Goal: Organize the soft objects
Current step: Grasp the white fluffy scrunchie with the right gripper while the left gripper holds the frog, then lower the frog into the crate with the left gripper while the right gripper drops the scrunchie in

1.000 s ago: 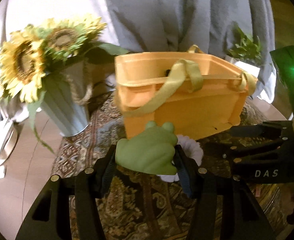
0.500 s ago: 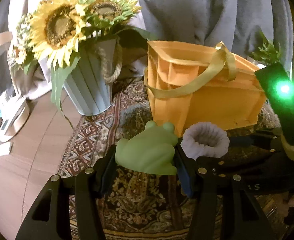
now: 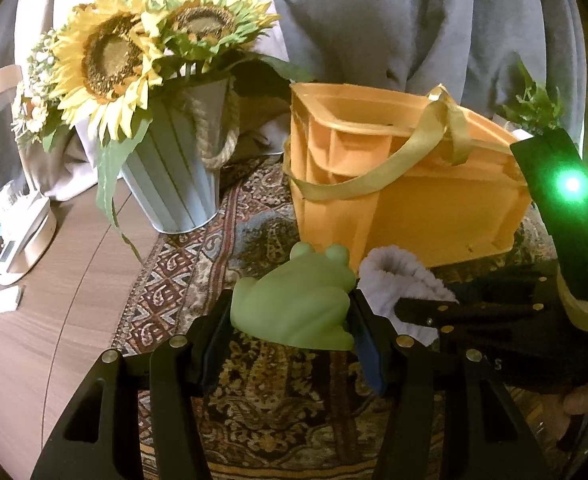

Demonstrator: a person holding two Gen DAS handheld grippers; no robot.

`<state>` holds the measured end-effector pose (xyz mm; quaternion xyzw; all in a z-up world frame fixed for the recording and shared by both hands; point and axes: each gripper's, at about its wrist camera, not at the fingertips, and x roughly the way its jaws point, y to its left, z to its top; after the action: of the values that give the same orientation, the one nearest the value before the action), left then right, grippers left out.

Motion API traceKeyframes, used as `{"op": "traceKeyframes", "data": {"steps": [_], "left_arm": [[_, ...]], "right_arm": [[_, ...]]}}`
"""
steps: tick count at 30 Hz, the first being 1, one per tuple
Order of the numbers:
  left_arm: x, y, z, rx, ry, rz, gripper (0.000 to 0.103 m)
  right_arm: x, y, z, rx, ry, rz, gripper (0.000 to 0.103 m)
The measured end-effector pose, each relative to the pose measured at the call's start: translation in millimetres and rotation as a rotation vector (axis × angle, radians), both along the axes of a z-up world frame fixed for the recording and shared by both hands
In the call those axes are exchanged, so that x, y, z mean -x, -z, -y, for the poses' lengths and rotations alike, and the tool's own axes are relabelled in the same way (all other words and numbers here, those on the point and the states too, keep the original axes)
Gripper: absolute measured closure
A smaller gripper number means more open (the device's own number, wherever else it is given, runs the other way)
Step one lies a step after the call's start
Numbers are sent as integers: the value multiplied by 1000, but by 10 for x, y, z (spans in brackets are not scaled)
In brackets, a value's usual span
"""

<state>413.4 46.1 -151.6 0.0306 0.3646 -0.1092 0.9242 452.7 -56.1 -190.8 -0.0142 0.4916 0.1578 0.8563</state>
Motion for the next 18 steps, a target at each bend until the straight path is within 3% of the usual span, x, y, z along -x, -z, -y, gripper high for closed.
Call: {"op": "traceKeyframes", "data": {"steps": [8,18], "left_arm": [[78,-225,65,58,7,16,48],[227,-632,246,83,31,98,48]], "right_arm": [[221,-257,173,-47,27,31,80],[565,-819,420,-72,91,159,80]]}}
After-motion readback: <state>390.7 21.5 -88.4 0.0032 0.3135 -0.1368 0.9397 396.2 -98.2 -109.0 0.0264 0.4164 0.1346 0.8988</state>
